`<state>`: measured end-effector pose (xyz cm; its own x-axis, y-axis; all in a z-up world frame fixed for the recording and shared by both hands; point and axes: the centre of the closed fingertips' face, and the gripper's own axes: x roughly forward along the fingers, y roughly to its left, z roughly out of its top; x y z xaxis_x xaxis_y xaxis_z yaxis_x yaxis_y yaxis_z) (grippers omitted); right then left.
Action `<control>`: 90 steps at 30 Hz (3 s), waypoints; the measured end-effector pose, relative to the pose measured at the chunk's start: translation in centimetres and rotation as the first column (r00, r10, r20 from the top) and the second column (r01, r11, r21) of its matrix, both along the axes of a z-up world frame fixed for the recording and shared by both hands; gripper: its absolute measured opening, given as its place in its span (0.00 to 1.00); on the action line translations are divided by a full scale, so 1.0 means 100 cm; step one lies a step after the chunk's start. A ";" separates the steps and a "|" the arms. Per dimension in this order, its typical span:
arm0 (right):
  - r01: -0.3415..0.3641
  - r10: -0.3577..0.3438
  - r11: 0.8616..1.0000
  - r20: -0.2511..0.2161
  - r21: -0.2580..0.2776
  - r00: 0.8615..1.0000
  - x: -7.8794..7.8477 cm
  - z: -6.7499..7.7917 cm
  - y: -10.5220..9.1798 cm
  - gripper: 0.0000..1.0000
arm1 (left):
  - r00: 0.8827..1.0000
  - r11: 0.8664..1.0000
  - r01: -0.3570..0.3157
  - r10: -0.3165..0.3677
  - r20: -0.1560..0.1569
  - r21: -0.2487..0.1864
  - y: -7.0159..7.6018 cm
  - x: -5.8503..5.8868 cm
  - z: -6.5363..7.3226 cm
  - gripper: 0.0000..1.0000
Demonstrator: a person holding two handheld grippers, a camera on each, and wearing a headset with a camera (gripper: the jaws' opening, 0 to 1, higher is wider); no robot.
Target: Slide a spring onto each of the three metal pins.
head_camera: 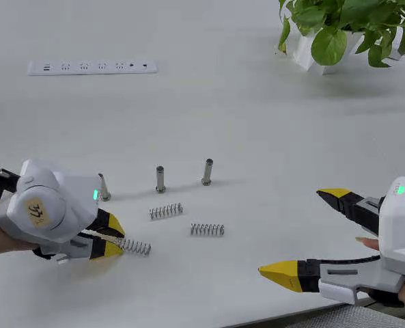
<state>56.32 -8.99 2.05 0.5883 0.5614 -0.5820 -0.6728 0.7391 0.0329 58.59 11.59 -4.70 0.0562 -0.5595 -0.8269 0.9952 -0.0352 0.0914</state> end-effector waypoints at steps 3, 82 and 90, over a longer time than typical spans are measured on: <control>-0.001 0.001 1.000 0.000 0.003 1.000 0.000 0.000 0.001 0.99 | 1.000 1.000 0.015 -0.015 -0.001 0.020 0.000 -0.001 0.000 0.08; -0.249 0.288 0.927 -0.108 0.280 0.952 -0.015 0.041 0.086 0.38 | 0.947 0.792 -0.322 0.272 -0.172 -0.519 -0.084 -0.034 0.081 0.06; -0.345 0.382 0.902 -0.104 0.259 0.918 -0.023 0.043 0.101 0.27 | 0.962 0.812 -0.273 0.233 -0.143 -0.516 -0.088 -0.036 0.082 0.06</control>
